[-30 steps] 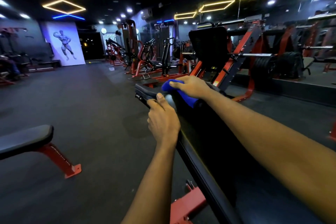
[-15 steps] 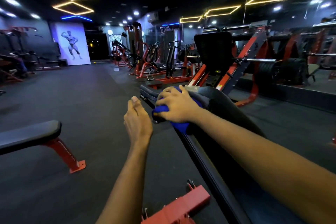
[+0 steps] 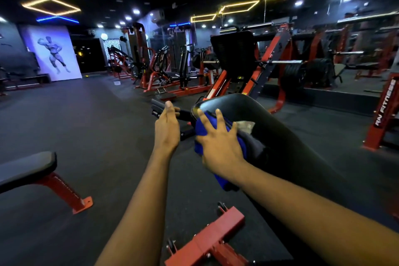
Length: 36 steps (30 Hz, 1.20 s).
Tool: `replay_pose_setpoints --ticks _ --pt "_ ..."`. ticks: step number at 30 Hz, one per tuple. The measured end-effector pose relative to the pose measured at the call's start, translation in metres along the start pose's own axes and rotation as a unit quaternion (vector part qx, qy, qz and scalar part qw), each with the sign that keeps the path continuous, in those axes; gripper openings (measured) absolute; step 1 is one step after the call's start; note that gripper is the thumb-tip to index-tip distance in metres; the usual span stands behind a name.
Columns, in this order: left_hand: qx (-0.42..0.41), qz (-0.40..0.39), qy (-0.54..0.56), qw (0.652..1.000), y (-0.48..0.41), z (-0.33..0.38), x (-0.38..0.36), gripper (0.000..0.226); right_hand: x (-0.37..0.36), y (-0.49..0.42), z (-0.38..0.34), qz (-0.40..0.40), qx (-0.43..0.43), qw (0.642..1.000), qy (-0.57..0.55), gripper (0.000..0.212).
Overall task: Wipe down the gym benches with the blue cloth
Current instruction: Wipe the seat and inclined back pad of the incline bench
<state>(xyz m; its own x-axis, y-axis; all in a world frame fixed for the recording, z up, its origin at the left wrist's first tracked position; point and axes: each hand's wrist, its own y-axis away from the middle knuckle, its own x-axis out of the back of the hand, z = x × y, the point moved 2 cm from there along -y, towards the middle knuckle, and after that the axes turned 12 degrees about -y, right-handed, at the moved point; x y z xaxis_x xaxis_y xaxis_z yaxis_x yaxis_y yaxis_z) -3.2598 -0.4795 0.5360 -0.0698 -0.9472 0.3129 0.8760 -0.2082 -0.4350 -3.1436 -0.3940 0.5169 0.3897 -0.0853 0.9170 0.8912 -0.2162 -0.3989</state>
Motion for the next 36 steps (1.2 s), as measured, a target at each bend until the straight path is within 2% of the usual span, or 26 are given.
replay_pose_setpoints --ticks 3,7,10,16,19,23,28,31,36 --pt "-0.02 -0.071 -0.004 0.997 -0.007 0.003 -0.015 0.054 0.002 -0.001 -0.002 0.015 -0.007 1.0 -0.016 0.048" --pt "-0.051 -0.131 -0.025 0.99 -0.011 0.002 -0.041 0.045 -0.014 0.059 0.012 0.06 -0.012 0.998 -0.028 0.058" --pt "-0.056 -0.103 -0.035 0.992 -0.012 0.001 -0.049 0.036 -0.017 0.067 0.024 0.063 -0.029 0.997 -0.043 0.066" --pt "-0.071 -0.097 -0.063 0.991 -0.014 -0.002 -0.05 0.033 -0.008 0.036 0.02 0.068 -0.027 0.994 -0.084 0.061" --pt "-0.068 -0.08 -0.072 0.992 -0.01 0.0 -0.052 0.036 -0.011 0.067 0.027 0.086 -0.016 0.992 -0.087 0.063" --pt "-0.043 -0.047 -0.058 0.996 0.016 0.005 -0.057 0.045 -0.021 0.132 0.04 0.062 -0.025 0.995 -0.075 0.071" --pt "-0.091 -0.029 -0.079 0.992 0.053 0.002 -0.067 0.052 -0.016 0.137 0.047 0.062 -0.01 0.994 -0.088 0.065" --pt "-0.09 -0.027 -0.067 0.993 0.078 0.0 -0.076 0.054 -0.016 0.131 0.043 0.076 -0.022 0.992 -0.1 0.06" --pt "-0.103 -0.03 -0.06 0.992 0.119 -0.004 -0.082 0.055 -0.034 0.199 0.055 0.073 -0.027 0.995 -0.069 0.071"
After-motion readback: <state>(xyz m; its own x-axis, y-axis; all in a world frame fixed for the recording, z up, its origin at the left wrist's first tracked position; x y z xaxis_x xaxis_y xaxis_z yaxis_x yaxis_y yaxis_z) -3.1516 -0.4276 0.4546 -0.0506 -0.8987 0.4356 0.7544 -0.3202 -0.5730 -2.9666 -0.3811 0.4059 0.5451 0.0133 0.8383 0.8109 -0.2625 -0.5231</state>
